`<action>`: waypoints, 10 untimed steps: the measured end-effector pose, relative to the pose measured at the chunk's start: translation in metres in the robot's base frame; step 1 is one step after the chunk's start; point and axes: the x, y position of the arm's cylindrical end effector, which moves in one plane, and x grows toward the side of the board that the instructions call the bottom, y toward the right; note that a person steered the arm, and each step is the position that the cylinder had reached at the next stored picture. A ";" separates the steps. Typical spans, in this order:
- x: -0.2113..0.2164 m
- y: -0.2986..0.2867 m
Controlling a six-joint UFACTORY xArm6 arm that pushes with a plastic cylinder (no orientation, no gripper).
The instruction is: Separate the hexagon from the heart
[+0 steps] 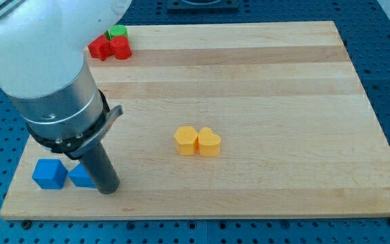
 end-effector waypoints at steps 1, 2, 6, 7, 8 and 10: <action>0.000 -0.004; 0.000 -0.004; -0.028 0.126; -0.042 0.139; -0.061 0.142; -0.111 0.136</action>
